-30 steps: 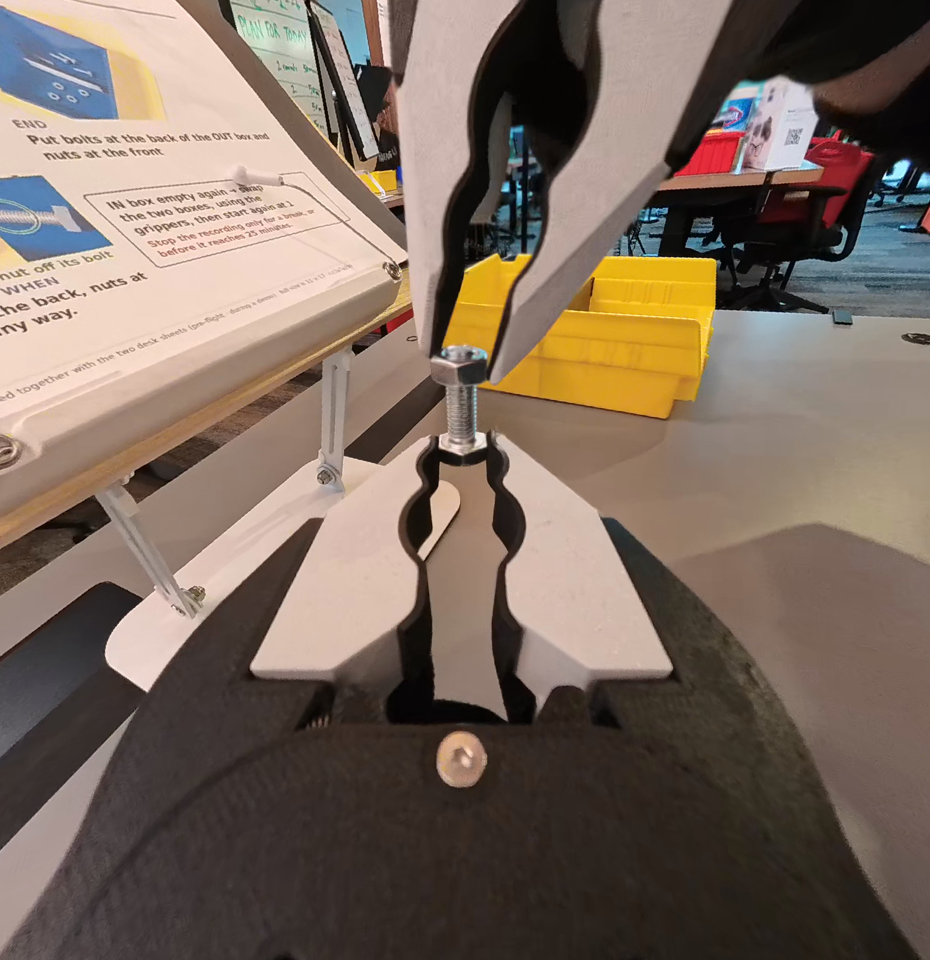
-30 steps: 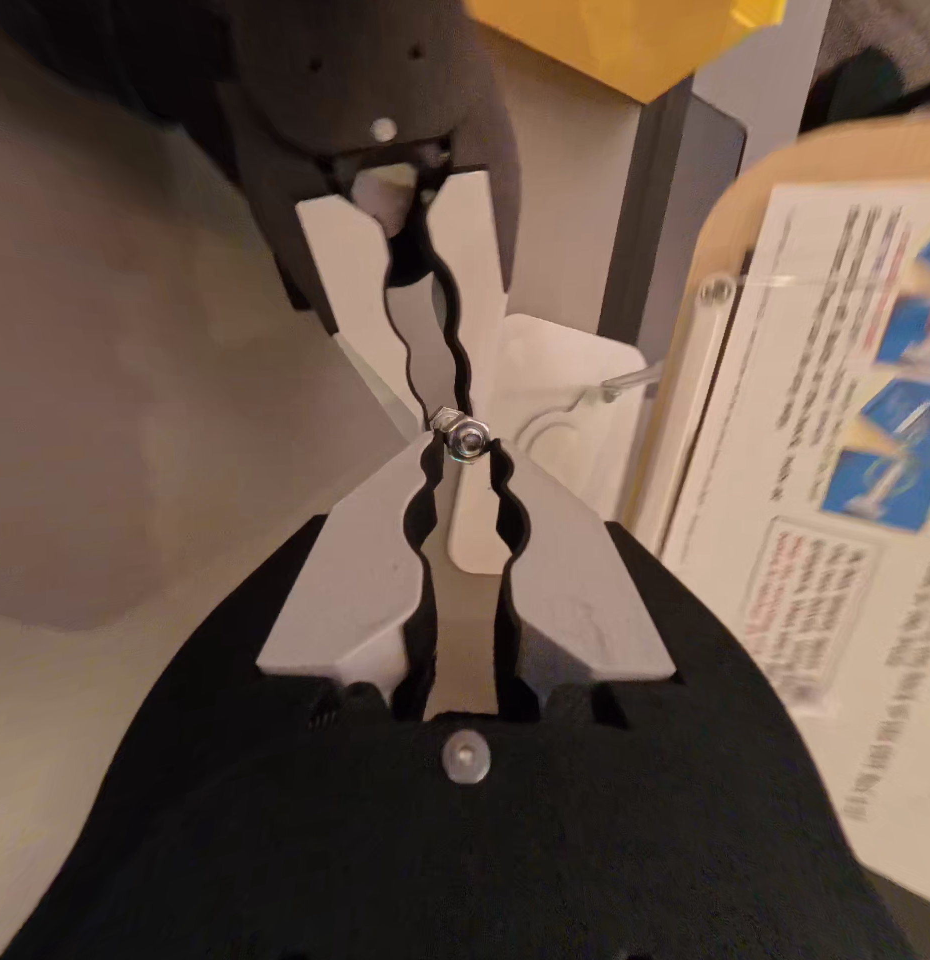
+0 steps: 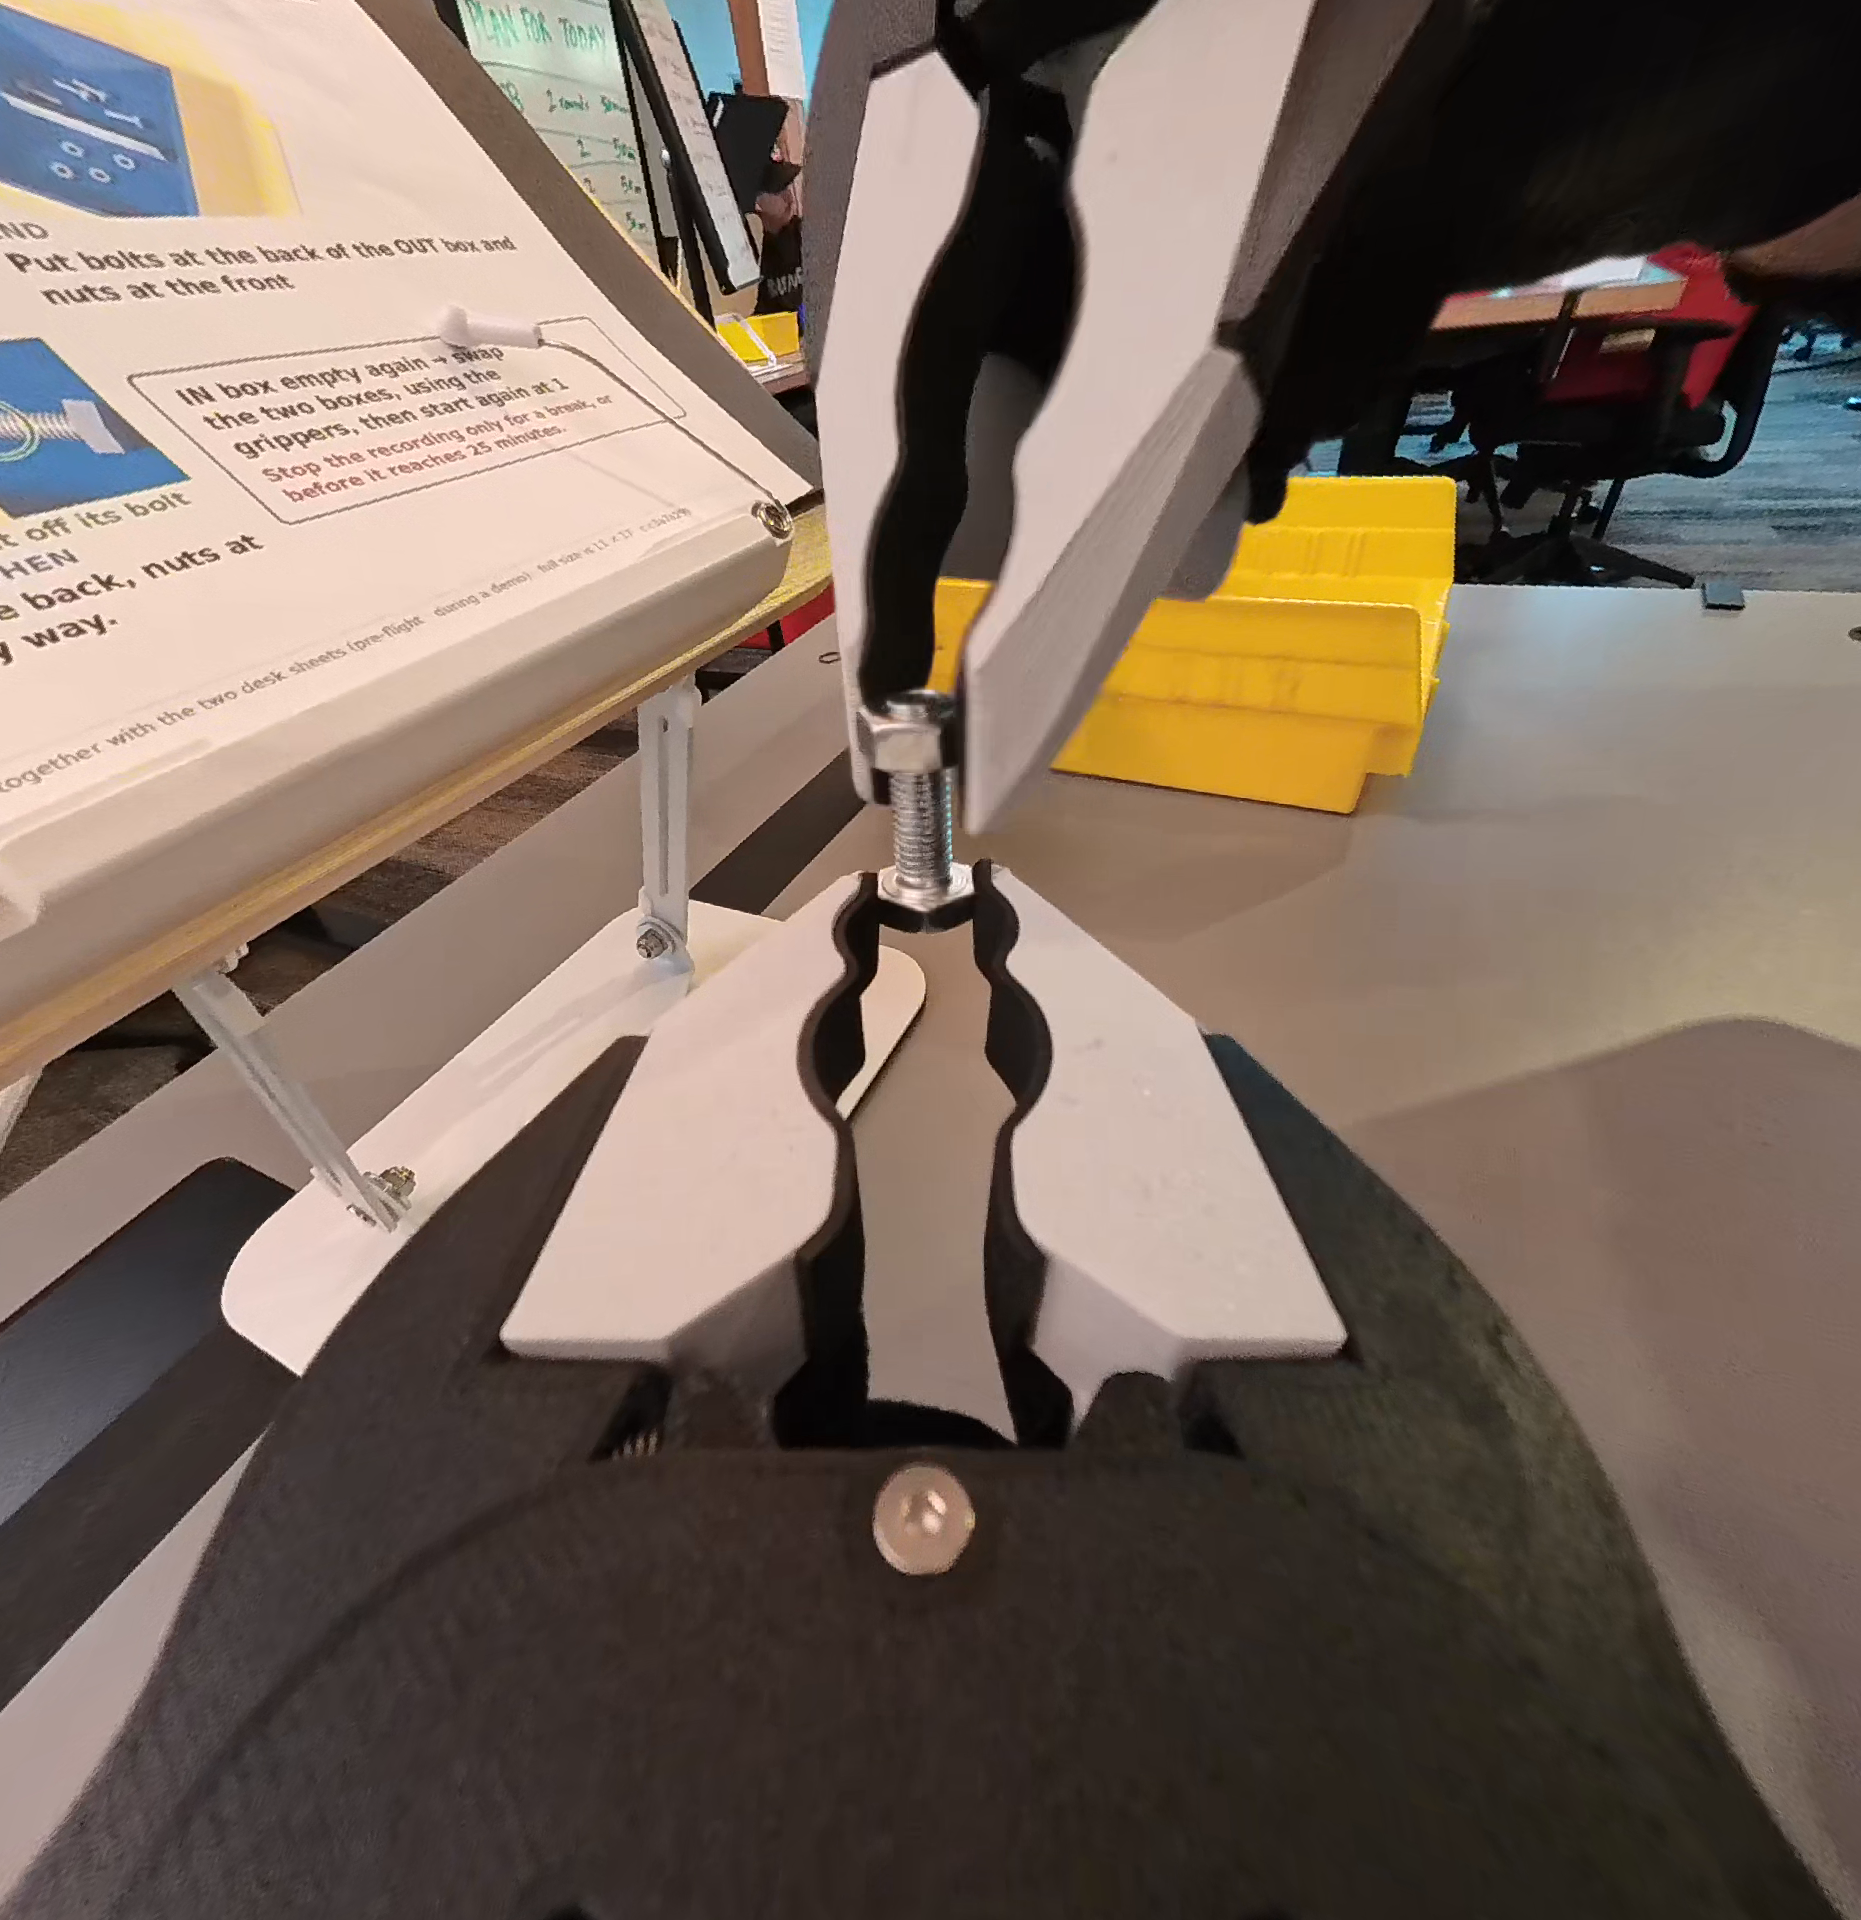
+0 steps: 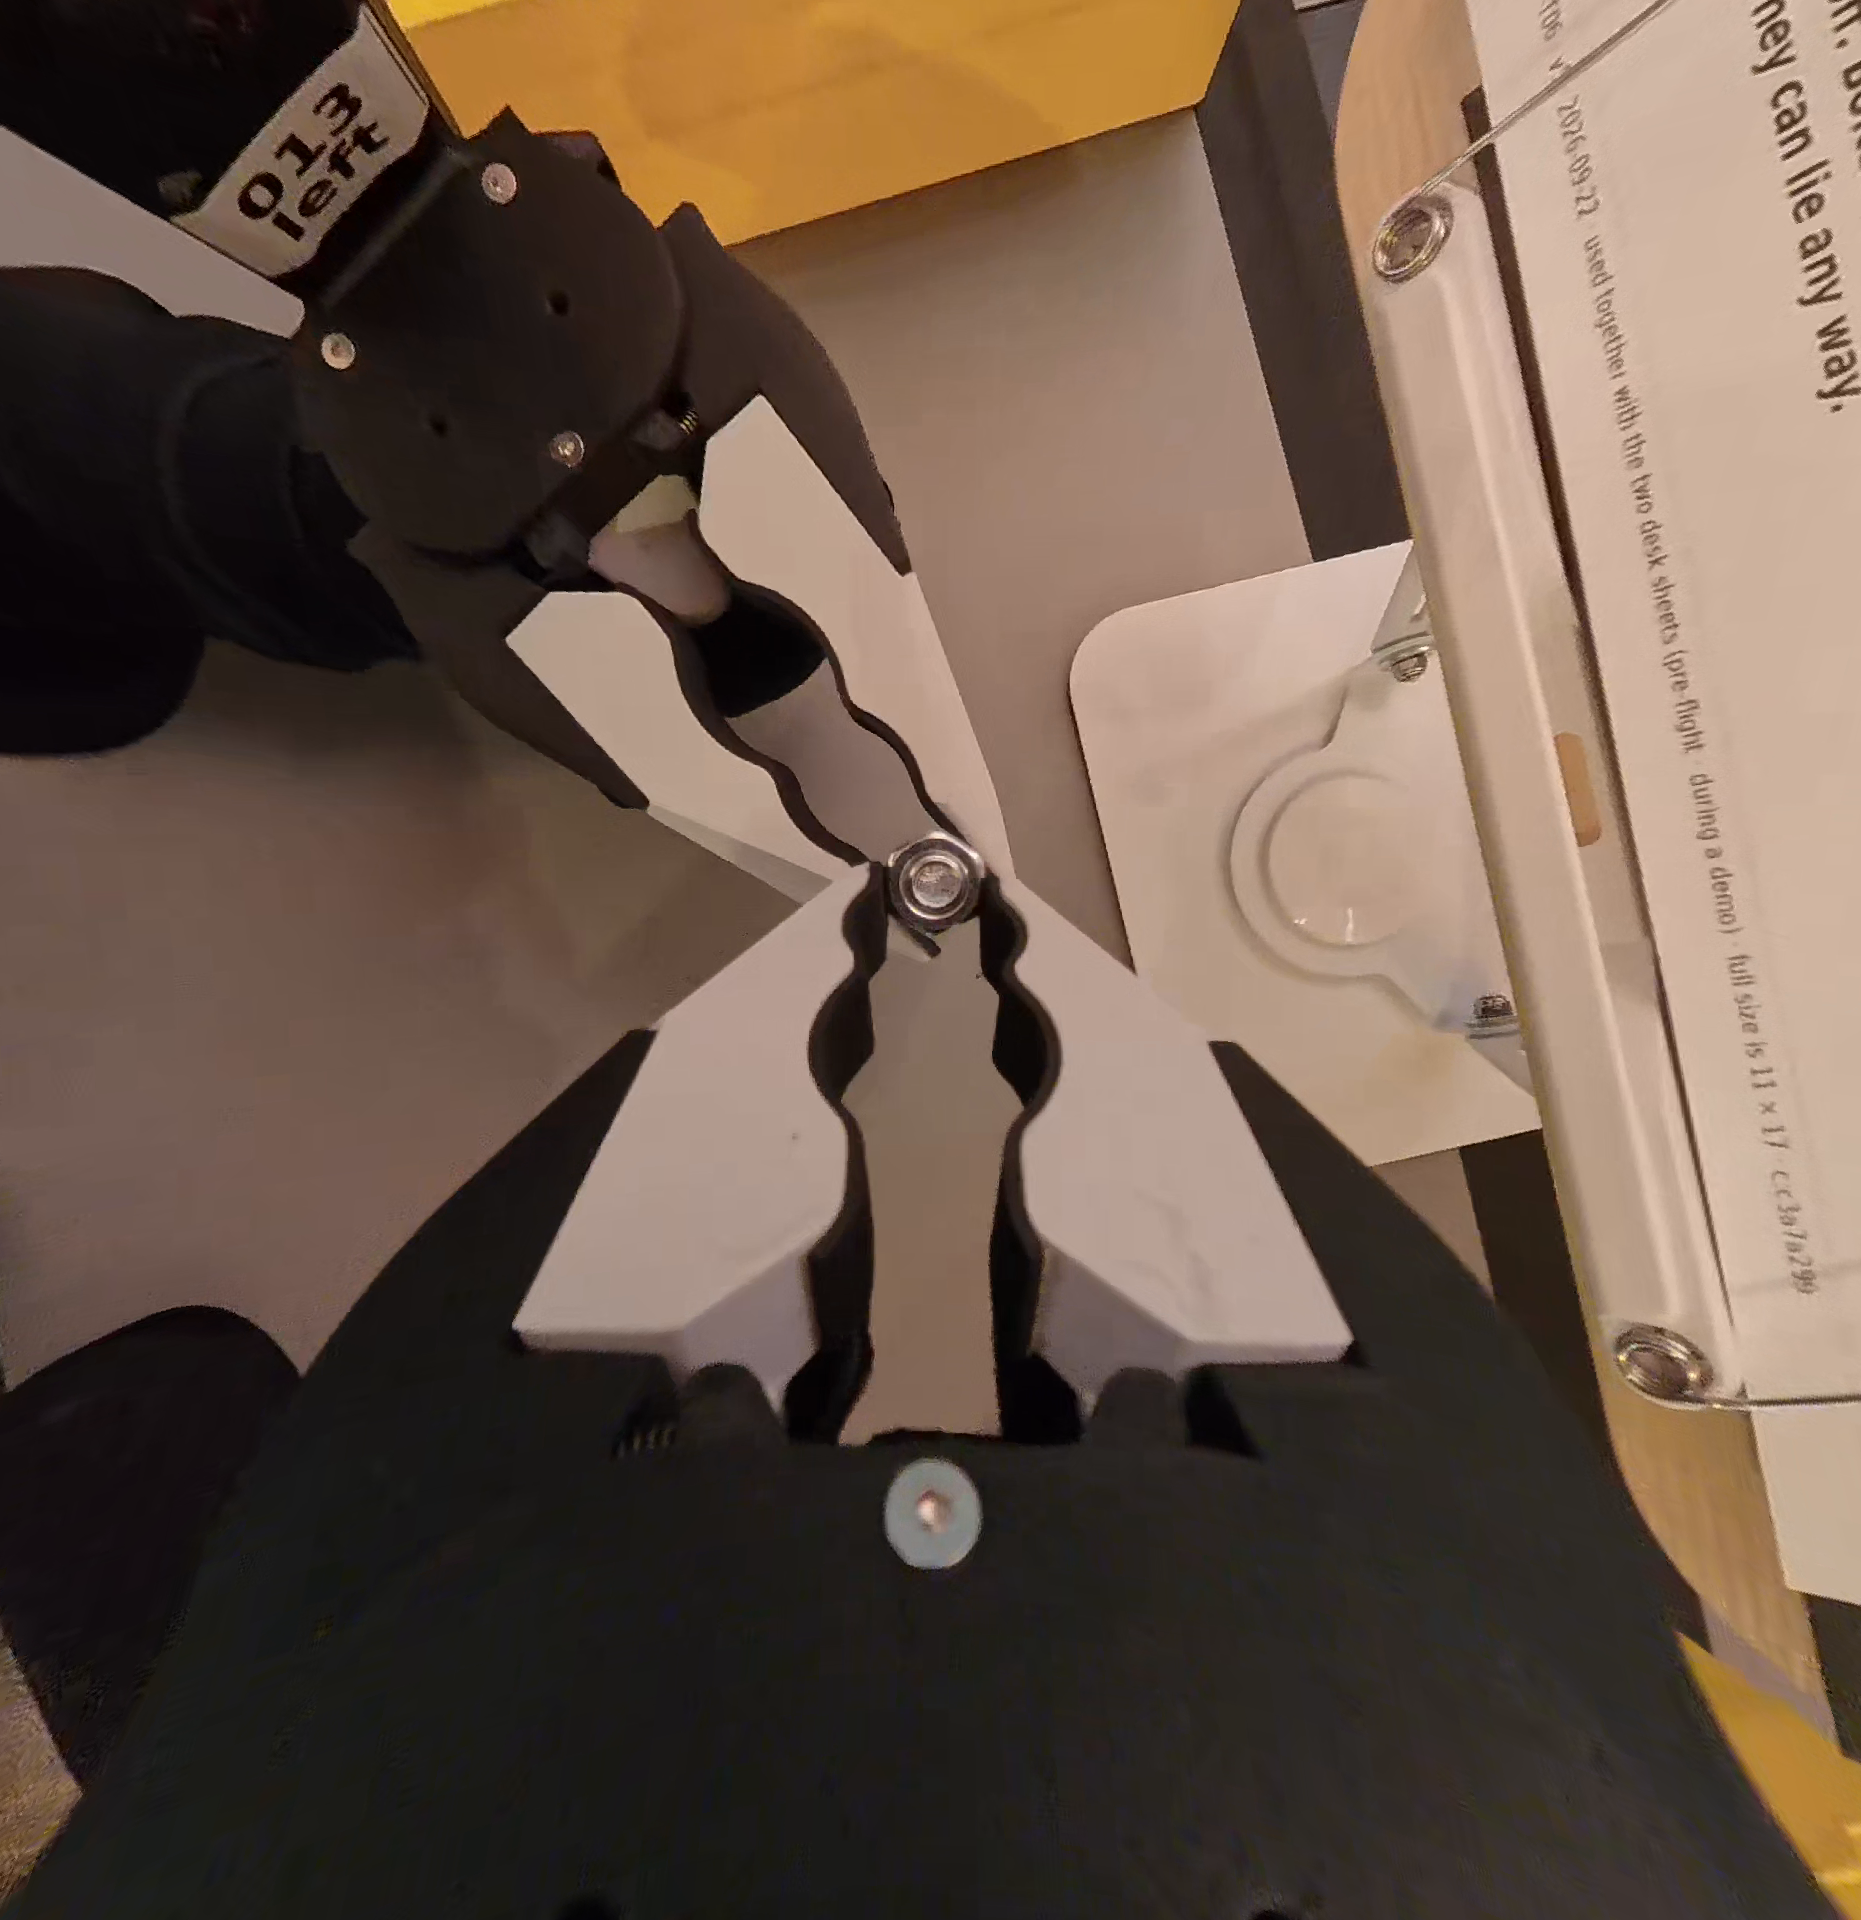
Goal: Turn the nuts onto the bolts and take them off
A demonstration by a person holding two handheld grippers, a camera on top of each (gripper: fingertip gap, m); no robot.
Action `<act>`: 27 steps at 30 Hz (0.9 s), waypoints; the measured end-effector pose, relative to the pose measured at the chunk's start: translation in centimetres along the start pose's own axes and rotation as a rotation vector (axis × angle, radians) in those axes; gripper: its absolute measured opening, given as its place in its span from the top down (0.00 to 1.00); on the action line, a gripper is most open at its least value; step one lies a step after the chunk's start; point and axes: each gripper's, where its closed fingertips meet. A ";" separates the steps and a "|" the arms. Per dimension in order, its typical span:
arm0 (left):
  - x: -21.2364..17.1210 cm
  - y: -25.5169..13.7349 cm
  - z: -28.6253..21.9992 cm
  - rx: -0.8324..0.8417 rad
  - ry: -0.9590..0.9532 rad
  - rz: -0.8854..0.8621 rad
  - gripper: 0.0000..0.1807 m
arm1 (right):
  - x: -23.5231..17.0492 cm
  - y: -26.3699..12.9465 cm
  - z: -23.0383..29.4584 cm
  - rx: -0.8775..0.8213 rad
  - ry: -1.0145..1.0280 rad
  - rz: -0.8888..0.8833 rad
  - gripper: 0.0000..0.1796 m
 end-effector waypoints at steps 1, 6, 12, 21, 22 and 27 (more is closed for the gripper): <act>0.0 0.0 0.0 0.002 0.000 0.000 0.91 | 0.0 0.0 -0.1 -0.005 -0.013 0.003 0.91; 0.1 0.0 -0.1 -0.007 0.000 -0.004 0.91 | -0.1 -0.1 0.0 -0.024 -0.140 0.054 0.91; -0.1 0.2 -0.4 -0.017 0.004 0.006 0.91 | -0.8 -0.1 -0.6 -0.125 -0.531 0.208 0.91; -0.2 0.0 -0.1 -0.016 -0.013 -0.003 0.91 | -0.1 -0.7 -2.3 -0.613 -1.299 0.500 0.92; -0.3 0.0 -0.1 -0.017 -0.012 -0.002 0.91 | -0.1 -0.6 -2.4 -0.632 -1.311 0.500 0.92; 0.1 0.1 -0.4 -0.020 -0.010 -0.014 0.91 | 0.3 -1.0 -1.4 -0.501 -1.010 0.302 0.85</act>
Point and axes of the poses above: each gripper's, where its closed fingertips meet, y out along the fingers, x out of its top, z = x × y across the jaws, and after that the axes turned 12 degrees about y, right-handed
